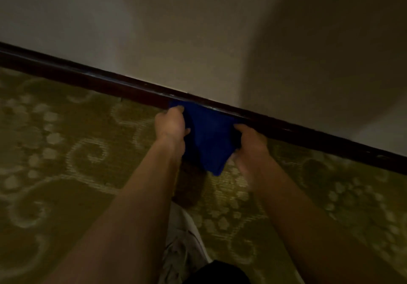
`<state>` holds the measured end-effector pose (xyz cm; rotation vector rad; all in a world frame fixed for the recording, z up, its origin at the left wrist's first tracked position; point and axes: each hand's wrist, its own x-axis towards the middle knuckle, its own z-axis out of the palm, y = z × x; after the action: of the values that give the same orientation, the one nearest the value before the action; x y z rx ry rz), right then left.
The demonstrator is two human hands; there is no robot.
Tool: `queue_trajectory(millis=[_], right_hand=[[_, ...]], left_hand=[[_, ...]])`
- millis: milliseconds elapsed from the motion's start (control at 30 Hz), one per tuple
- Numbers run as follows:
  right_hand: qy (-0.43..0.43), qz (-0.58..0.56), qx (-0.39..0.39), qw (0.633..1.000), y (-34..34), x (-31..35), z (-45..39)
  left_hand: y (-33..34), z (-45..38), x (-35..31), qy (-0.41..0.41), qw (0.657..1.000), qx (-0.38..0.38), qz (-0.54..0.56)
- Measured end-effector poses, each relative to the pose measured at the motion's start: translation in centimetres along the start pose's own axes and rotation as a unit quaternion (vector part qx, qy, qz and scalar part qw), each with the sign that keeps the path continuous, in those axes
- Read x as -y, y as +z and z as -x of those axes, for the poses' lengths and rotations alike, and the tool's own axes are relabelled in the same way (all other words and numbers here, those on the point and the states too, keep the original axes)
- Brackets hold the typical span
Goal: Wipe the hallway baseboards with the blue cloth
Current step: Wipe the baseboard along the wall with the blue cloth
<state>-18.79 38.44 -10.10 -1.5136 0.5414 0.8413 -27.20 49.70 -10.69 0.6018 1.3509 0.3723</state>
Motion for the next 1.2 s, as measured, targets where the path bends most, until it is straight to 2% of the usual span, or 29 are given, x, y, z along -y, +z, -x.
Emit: queue_trajectory(millis=[100, 200, 400, 533, 733, 900, 967, 1067, 1100, 1167, 1200], right_hand=[[-0.065, 0.006, -0.101, 0.993, -2.1, 1.1, -1.8], [-0.157, 0.019, -0.189, 0.969, -3.2, 0.7, -2.1], [-0.258, 0.081, -0.209, 0.940, 0.7, -0.2, -0.5], [-0.292, 0.170, -0.196, 0.921, 1.7, -1.6, 0.1], [-0.337, 0.288, -0.071, 0.894, 0.8, -2.1, 0.6], [-0.344, 0.264, -0.155, 0.888, -1.1, -1.1, -0.4], [-0.374, 0.322, -0.122, 0.861, 0.6, -1.7, 0.3], [-0.410, 0.439, -0.038, 0.799, 2.9, -1.8, 0.9], [-0.410, 0.455, -0.015, 0.790, 2.8, -1.6, 0.9], [-0.394, 0.443, 0.002, 0.806, 1.6, -0.8, 0.7], [-0.385, 0.421, -0.013, 0.821, 0.6, -0.6, 0.6]], left_hand=[[3.3, -0.4, 2.6, -0.039, 0.999, 0.025, 0.002], [4.3, -0.2, 4.6, -0.067, 0.994, 0.083, -0.001], [2.0, -1.0, 4.8, -0.080, 0.990, 0.090, 0.080], [1.5, -0.5, 5.8, -0.093, 0.987, 0.088, 0.095], [1.0, -1.7, 6.5, -0.082, 0.986, 0.066, 0.131], [1.5, -1.4, 6.9, -0.076, 0.984, 0.081, 0.136], [0.9, -1.5, 7.1, -0.075, 0.981, 0.095, 0.153], [0.4, -1.4, 7.2, -0.088, 0.967, 0.134, 0.198], [0.3, -1.4, 7.3, -0.087, 0.965, 0.137, 0.207], [0.4, -1.4, 7.4, -0.078, 0.964, 0.142, 0.209], [0.6, -1.4, 7.4, -0.075, 0.966, 0.146, 0.201]])
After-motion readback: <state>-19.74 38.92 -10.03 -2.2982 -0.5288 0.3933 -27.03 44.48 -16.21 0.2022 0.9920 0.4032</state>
